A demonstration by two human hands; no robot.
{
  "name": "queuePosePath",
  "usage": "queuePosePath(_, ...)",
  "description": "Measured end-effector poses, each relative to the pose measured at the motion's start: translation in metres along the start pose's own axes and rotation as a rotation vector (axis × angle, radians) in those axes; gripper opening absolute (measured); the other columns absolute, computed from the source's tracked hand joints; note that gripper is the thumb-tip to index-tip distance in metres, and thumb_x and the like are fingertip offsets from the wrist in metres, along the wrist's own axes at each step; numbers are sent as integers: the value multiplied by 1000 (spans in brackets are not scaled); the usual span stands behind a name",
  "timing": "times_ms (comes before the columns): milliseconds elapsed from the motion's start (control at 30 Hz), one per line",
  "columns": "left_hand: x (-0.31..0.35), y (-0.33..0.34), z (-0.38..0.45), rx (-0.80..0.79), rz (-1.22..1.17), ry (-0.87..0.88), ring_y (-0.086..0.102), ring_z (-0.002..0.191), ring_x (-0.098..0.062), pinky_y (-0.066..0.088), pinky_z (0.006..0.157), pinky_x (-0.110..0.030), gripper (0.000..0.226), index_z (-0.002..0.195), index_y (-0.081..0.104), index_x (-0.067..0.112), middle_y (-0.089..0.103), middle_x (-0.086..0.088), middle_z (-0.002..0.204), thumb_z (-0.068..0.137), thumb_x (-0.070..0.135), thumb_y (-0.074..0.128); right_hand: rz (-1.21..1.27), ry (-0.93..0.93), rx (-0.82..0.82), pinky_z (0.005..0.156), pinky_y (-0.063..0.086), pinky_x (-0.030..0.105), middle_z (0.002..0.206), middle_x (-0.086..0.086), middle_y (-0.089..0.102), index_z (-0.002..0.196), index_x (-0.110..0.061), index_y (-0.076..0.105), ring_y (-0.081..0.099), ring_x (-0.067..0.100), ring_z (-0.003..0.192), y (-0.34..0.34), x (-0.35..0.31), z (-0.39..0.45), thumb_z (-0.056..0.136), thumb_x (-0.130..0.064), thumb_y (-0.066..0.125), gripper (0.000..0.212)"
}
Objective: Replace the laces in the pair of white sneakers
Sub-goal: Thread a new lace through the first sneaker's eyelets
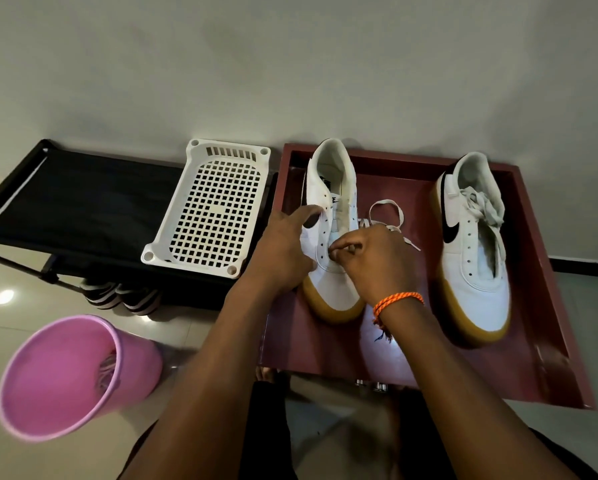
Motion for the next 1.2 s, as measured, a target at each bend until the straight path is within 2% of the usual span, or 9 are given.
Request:
queuePosePath(200,0,3,2,-15,-33,-37,66,90,-25,65,74,-49,89,143,49,43,52,-6,114,76,-4,85,203,66,-111,73,51,26,89,-9,80,87,-26,86,72,11,84,8,10,3,92,-13,73,19)
queuePosePath(400,0,3,2,-28,-53,-41,67,91,-24,65,77,-52,92,143,51,46,56,-3,109,74,-2,90,82,46,-104,82,59,36,97,-6,81,86,-25,86,72,19,92,14,8,7,88,-8,72,22)
queuePosePath(533,3,1,1,-24,-63,-41,67,89,-28,65,69,-55,90,142,53,43,56,-2,105,74,-6,89,65,43,-155,86,58,34,100,-4,81,93,-24,86,72,18,95,12,9,11,90,-11,75,17)
queuePosePath(600,4,0,0,-31,-94,-47,68,83,-30,64,58,-55,88,139,55,42,55,-5,105,75,-10,86,162,63,-180,79,56,29,94,-5,81,98,-19,86,72,12,86,12,13,12,90,-11,78,14)
queuePosePath(667,4,-1,-1,-36,-124,-53,66,77,-30,63,53,-56,87,137,56,41,55,-7,105,76,-15,83,291,100,-224,60,48,20,68,-16,72,99,-15,85,62,-2,60,12,16,12,91,-10,79,11)
queuePosePath(767,4,-1,-2,-31,-157,-64,67,76,-28,63,53,-56,86,134,56,42,56,-9,105,76,-16,83,455,191,-300,42,36,19,44,-15,56,94,-15,80,39,1,34,12,21,13,94,-4,75,12)
queuePosePath(867,5,-1,-4,4,-158,-74,69,78,-29,64,51,-53,81,131,57,38,58,-9,103,75,-13,86,513,219,-319,40,34,19,44,-12,55,99,-8,79,35,5,33,13,22,13,95,-3,74,8)
queuePosePath(1067,6,0,-3,70,-100,-72,73,77,-34,61,46,-52,73,123,59,28,61,-9,96,69,-8,92,465,171,-290,41,35,10,44,-19,59,103,-3,80,49,-5,35,12,23,9,95,-4,74,10)
queuePosePath(1200,4,1,-4,78,-82,-125,74,75,-30,63,50,-51,53,107,63,20,64,-8,91,71,-5,93,474,194,-281,43,35,6,41,-22,55,104,-4,80,49,-8,36,11,24,7,94,-6,75,11)
Point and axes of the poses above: each hand's wrist, its own z-axis towards the middle knuckle, its own y-axis out of the palm, x = y × z, the point moved 2 cm from there along z, towards the middle knuckle
